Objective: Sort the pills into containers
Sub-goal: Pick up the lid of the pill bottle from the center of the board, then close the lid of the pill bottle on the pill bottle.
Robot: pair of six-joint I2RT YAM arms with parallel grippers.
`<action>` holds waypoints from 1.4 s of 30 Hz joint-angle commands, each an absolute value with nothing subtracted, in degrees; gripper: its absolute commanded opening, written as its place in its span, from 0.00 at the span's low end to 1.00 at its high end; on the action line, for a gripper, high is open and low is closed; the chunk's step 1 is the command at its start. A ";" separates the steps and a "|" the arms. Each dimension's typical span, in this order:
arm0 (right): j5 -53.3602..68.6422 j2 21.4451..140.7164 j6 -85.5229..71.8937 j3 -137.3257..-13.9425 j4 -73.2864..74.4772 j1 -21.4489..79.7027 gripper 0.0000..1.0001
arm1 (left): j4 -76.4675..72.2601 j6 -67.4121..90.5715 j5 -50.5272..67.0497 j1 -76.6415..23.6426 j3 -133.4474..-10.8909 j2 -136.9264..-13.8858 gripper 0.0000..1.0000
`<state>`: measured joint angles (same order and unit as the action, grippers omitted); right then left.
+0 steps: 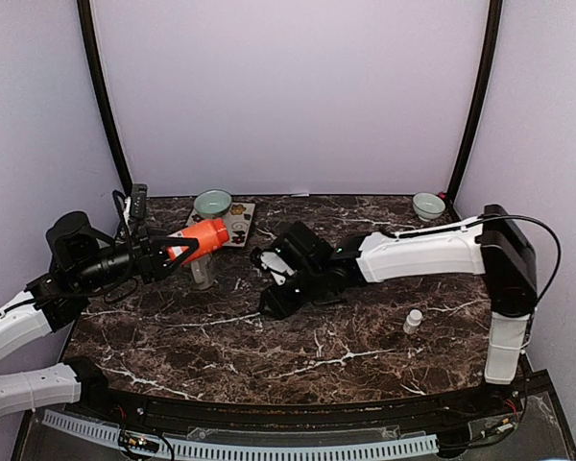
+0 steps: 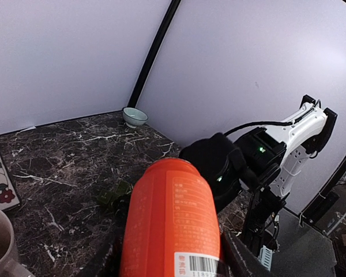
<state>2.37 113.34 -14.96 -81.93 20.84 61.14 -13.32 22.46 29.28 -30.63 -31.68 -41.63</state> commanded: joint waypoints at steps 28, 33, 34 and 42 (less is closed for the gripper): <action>17.01 75.03 -39.17 -57.82 -24.47 58.52 0.00 | -41.86 40.08 58.79 -30.23 -40.46 -59.02 0.00; 17.01 76.92 -39.17 -58.65 -26.69 59.09 0.00 | -45.10 41.96 59.52 -30.23 -41.02 -60.94 0.00; 17.01 77.28 -39.17 -58.86 -26.96 59.29 0.00 | -45.65 42.31 59.53 -30.23 -41.11 -61.27 0.00; 17.01 79.89 -39.17 -60.40 -28.51 60.59 0.00 | -48.62 43.90 59.99 -30.23 -41.52 -63.17 0.00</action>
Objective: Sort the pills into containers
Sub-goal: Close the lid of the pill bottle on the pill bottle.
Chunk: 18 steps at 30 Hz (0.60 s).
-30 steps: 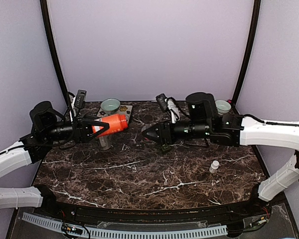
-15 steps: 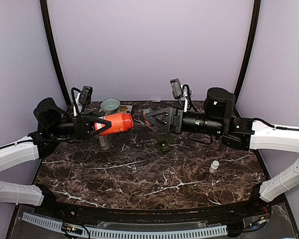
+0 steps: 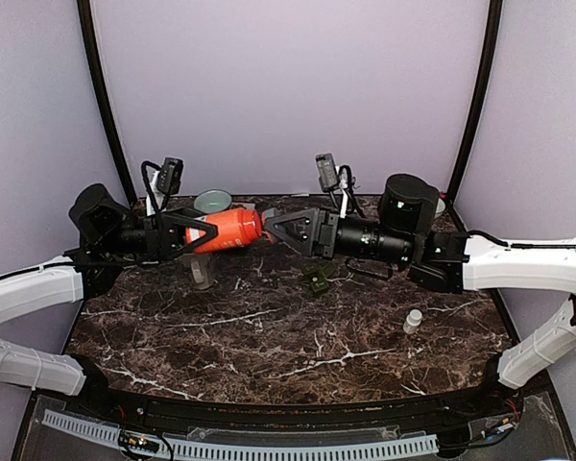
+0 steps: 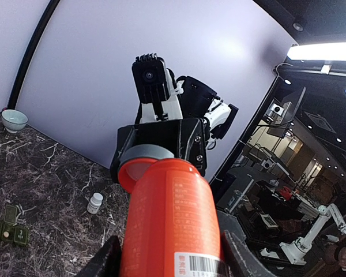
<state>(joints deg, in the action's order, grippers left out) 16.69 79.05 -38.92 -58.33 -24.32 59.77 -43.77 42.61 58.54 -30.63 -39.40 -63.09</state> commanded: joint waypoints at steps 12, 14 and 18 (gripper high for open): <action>19.55 81.03 -42.28 -61.71 -31.04 61.95 0.03 | -49.27 43.59 59.84 -30.23 -41.57 -64.02 0.00; 21.24 81.41 -45.71 -61.86 -31.28 62.16 0.00 | -49.65 43.74 59.81 -30.23 -41.66 -64.22 0.00; 21.42 82.03 -46.01 -62.00 -31.94 62.55 0.00 | -51.05 44.58 59.94 -30.23 -41.83 -64.85 0.00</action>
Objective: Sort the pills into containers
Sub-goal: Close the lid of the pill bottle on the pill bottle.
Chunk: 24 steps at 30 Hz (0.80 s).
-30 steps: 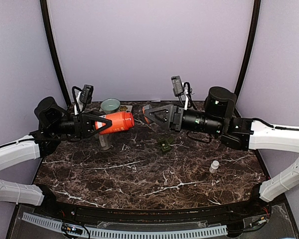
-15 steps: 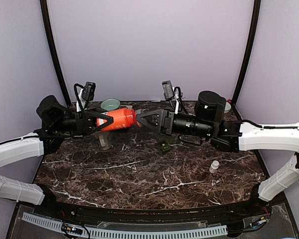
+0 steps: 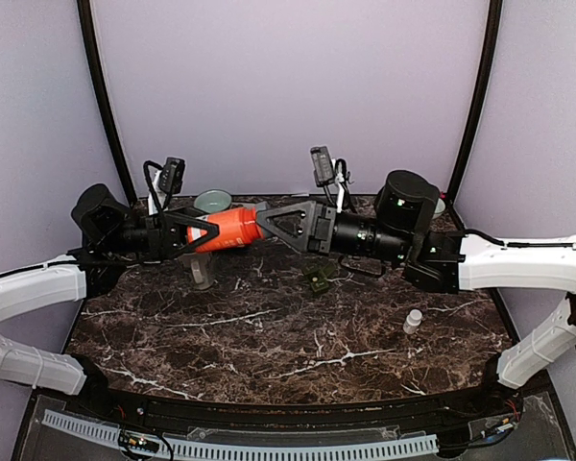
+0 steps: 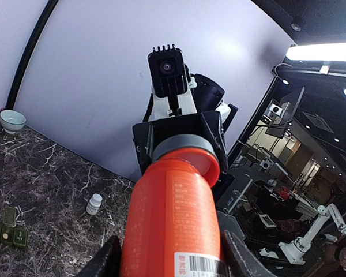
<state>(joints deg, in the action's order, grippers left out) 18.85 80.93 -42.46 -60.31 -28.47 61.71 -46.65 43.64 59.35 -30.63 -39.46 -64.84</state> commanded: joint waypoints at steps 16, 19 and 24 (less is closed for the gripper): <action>12.55 80.00 -38.43 -62.17 -23.82 62.99 0.00 | -50.74 44.91 60.36 -30.23 -41.94 -63.71 0.00; 12.58 80.42 -38.06 -62.49 -23.54 62.98 0.00 | -50.69 44.96 60.30 -30.23 -41.84 -63.55 0.00; 13.23 81.55 -38.58 -62.86 -24.85 62.97 0.00 | -50.80 45.16 60.52 -30.23 -41.97 -63.71 0.00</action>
<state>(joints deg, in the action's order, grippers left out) 13.45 80.99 -39.46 -61.17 -24.32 62.24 -48.31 45.25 59.59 -30.15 -40.05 -65.28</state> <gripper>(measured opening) 0.503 0.541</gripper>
